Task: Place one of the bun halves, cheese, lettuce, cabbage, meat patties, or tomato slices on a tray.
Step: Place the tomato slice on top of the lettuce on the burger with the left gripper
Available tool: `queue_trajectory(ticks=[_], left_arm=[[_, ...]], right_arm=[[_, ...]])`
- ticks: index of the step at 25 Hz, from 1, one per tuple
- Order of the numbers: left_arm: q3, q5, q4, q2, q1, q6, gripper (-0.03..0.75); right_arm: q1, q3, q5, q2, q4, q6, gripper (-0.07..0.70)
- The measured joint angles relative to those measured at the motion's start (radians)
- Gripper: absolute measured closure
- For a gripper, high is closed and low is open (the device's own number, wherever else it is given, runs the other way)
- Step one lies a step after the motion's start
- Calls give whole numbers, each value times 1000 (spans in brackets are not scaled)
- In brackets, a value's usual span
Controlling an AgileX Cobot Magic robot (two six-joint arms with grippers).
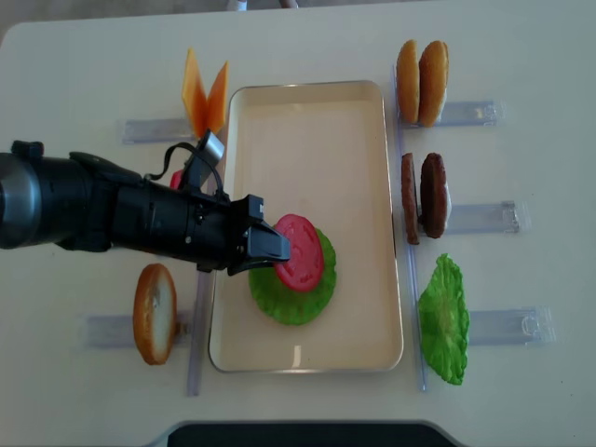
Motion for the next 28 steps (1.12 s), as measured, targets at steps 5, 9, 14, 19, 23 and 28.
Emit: queue_trajectory(ticks=[5,9,14,19,23,28], left_arm=[[-1,9,0,13,0,-2,655],[-1,16,-1,37,0,-4,655],[-2,22,-5,42,0,0,655],[-4,22,-6,42,0,5,655],[-4,22,-6,43,0,7,655],[-4,22,-6,43,0,7,594]], right_arm=[[0,0,0,0,0,0,94],[0,0,0,0,0,0,94],[0,0,0,0,0,0,94],[0,0,0,0,0,0,94],[0,0,0,0,0,0,94],[0,0,0,0,0,0,94]])
